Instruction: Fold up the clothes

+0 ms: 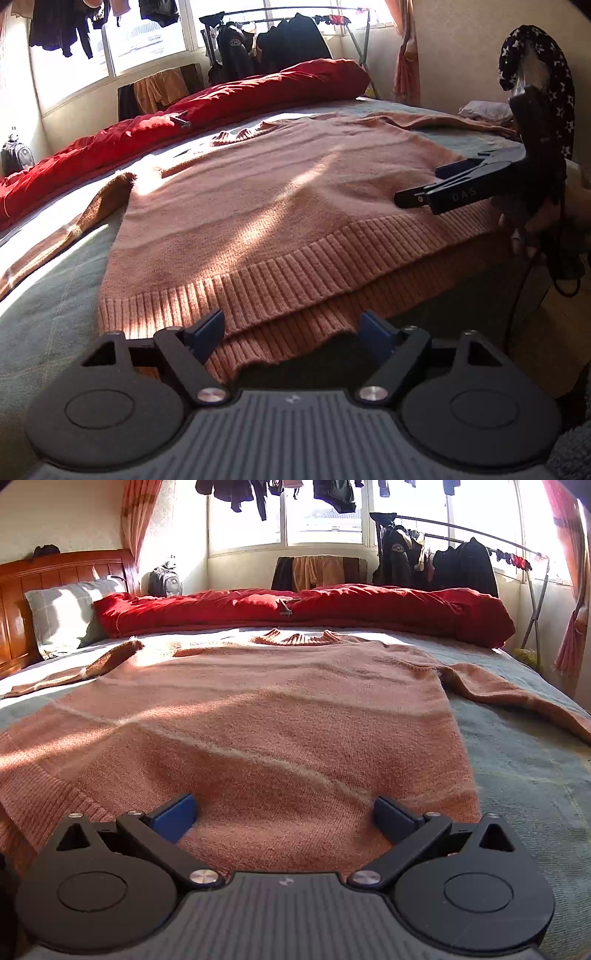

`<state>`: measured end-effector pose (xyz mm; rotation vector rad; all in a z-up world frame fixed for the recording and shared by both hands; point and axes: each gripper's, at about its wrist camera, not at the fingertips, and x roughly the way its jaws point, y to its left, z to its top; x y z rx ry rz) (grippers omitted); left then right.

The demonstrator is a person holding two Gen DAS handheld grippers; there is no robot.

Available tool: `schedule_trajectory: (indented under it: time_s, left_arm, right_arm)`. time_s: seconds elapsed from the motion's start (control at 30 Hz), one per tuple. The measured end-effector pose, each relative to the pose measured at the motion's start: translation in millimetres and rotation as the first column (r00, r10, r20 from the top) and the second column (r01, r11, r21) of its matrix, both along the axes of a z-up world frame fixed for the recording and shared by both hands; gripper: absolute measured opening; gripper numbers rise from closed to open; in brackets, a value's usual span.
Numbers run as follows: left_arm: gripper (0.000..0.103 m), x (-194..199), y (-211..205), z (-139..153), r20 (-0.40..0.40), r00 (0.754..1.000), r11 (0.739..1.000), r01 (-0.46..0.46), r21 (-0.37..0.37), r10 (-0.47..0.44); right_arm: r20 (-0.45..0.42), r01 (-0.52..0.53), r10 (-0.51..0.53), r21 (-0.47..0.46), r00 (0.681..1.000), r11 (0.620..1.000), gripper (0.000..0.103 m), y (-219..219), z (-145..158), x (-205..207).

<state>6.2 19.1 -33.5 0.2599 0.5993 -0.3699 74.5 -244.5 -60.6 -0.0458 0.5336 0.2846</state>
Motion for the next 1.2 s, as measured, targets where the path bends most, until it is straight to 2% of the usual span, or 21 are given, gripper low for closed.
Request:
schedule_trajectory:
  time_s: [0.1, 0.13, 0.27, 0.37, 0.43, 0.5, 0.6, 0.67, 0.73, 0.8, 0.9, 0.97, 1.0, 1.07, 1.13, 1.2]
  left_arm:
    - [0.081, 26, -8, 20, 0.053, 0.997, 0.993, 0.059, -0.106, -0.054]
    - [0.081, 37, -12, 23, 0.047, 0.996, 0.985, 0.083, -0.153, -0.077]
    - [0.081, 81, -35, 25, -0.001, 0.981, 0.928, 0.184, -0.323, -0.194]
    - [0.081, 105, -53, 3, -0.122, 0.971, 0.940, 0.159, -0.302, -0.204]
    - [0.079, 97, -51, -4, -0.149, 0.968, 0.945, 0.152, -0.291, -0.202]
    - [0.082, 89, -49, -10, -0.176, 0.964, 0.949, 0.146, -0.279, -0.200]
    - [0.083, 60, -37, -4, -0.182, 0.956, 0.958, 0.191, -0.212, -0.231]
    - [0.084, 50, -25, 4, -0.165, 0.962, 0.965, 0.189, -0.183, -0.219]
    - [0.084, 48, -13, 12, -0.125, 0.978, 0.977, 0.146, -0.155, -0.166]
    - [0.084, 57, 3, 18, -0.092, 0.994, 0.987, 0.043, -0.153, -0.058]
    - [0.085, 70, 23, 12, -0.137, 0.989, 0.982, -0.077, -0.171, 0.054]
    - [0.085, 75, 33, 3, -0.183, 0.978, 0.976, -0.136, -0.168, 0.104]
    - [0.085, 77, 38, -2, -0.205, 0.970, 0.972, -0.165, -0.165, 0.129]
    - [0.085, 68, 44, -3, -0.191, 0.975, 0.975, -0.145, -0.169, 0.112]
    - [0.085, 61, 51, -4, -0.187, 0.977, 0.978, -0.129, -0.163, 0.098]
    - [0.085, 55, 56, -2, -0.185, 0.979, 0.980, -0.117, -0.164, 0.086]
  right_arm:
    - [-0.001, -0.004, 0.004, -0.004, 1.000, 1.000, 0.103, 0, 1, 0]
    - [-0.005, -0.006, 0.006, -0.007, 1.000, 1.000, 0.103, 0, 2, 0]
    - [-0.053, -0.016, 0.015, -0.022, 0.998, 1.000, 0.103, -5, 17, -4]
    - [-0.032, 0.023, -0.025, -0.050, 0.999, 0.998, 0.103, -15, 26, -19]
    - [-0.022, 0.055, -0.057, -0.065, 0.998, 0.996, 0.103, -23, 28, -26]
    - [-0.022, 0.071, -0.073, -0.065, 0.997, 0.995, 0.103, -29, 28, -31]
    - [-0.033, 0.070, -0.071, -0.052, 0.997, 0.996, 0.103, -34, 25, -32]
    - [-0.041, 0.053, -0.054, -0.030, 0.998, 0.998, 0.103, -32, 27, -28]
    - [-0.052, 0.007, -0.005, 0.040, 0.999, 0.999, 0.103, -27, 34, -19]
    - [-0.065, -0.051, 0.060, 0.133, 0.996, 0.990, 0.103, -19, 42, -9]
    - [-0.127, -0.156, 0.203, 0.304, 0.971, 0.940, 0.103, 3, 48, 16]
    - [-0.179, -0.189, 0.273, 0.382, 0.945, 0.905, 0.103, 20, 44, 33]
    - [-0.205, -0.179, 0.274, 0.389, 0.940, 0.904, 0.103, 25, 40, 38]
    - [-0.242, -0.150, 0.254, 0.380, 0.936, 0.913, 0.103, 29, 32, 42]
    - [-0.217, -0.158, 0.259, 0.396, 0.941, 0.905, 0.103, 14, 29, 32]
    - [-0.212, -0.113, 0.209, 0.392, 0.955, 0.913, 0.103, -13, 27, 17]
